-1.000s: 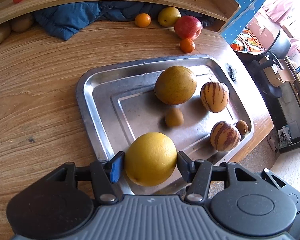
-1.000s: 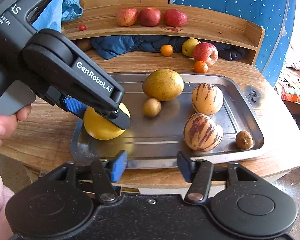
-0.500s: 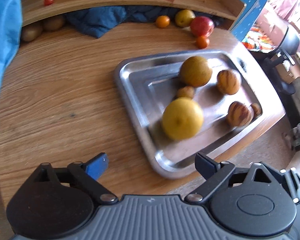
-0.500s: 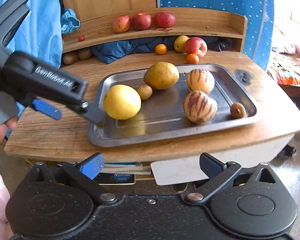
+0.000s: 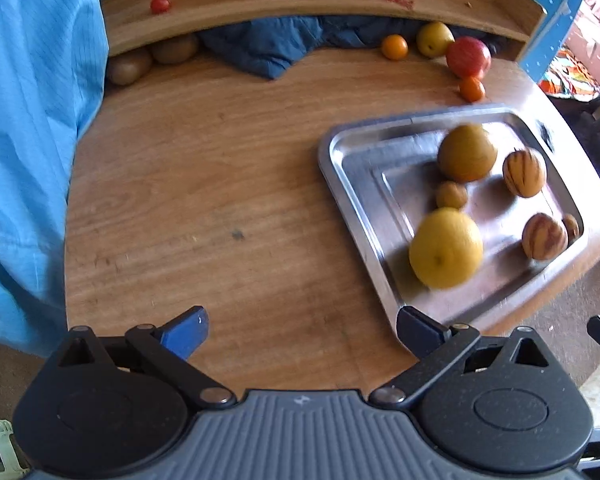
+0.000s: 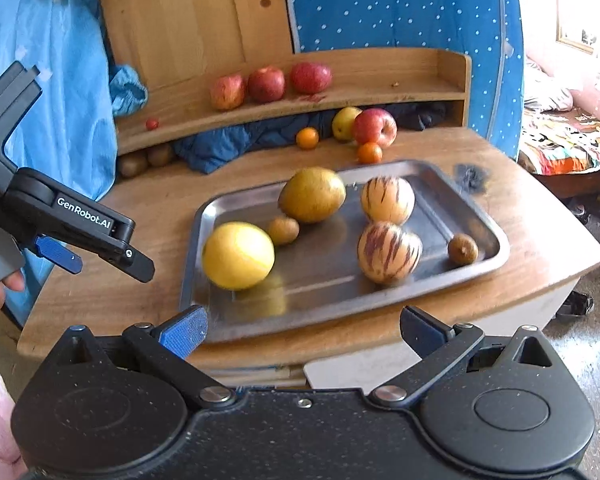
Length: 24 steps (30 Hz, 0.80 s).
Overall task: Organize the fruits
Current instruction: 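Move both tools from the tray toward the oranges and apple by the shelf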
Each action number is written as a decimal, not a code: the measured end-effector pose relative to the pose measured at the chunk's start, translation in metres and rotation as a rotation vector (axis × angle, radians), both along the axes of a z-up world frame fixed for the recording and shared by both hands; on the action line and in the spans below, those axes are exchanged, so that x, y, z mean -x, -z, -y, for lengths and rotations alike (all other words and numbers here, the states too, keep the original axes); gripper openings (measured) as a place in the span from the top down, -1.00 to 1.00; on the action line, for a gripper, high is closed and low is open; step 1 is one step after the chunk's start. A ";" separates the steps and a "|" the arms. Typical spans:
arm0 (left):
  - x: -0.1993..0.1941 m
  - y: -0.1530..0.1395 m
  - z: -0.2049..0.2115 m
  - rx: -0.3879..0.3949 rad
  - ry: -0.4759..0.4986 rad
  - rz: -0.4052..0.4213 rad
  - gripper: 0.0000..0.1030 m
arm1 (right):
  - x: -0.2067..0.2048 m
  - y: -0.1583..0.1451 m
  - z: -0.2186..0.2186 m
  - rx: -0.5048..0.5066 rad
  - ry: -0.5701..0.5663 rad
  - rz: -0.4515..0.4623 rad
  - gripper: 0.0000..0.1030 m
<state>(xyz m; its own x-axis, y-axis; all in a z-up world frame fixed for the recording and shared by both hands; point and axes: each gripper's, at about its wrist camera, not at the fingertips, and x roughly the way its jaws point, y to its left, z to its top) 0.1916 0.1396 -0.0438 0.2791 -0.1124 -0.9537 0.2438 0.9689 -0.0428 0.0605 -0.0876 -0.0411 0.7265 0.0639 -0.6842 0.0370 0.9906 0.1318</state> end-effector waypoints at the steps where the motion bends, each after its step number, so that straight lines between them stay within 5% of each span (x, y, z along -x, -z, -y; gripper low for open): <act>1: -0.004 -0.001 0.001 0.003 -0.006 0.006 -0.98 | -0.003 -0.001 0.002 0.001 0.003 0.005 -0.98; 14: -0.101 -0.001 0.041 0.089 -0.055 0.088 -0.98 | -0.081 -0.005 0.044 0.081 0.045 0.029 -0.98; 24: -0.181 0.026 0.092 0.155 0.000 0.101 -0.99 | -0.156 0.012 0.063 0.120 0.069 -0.048 -0.99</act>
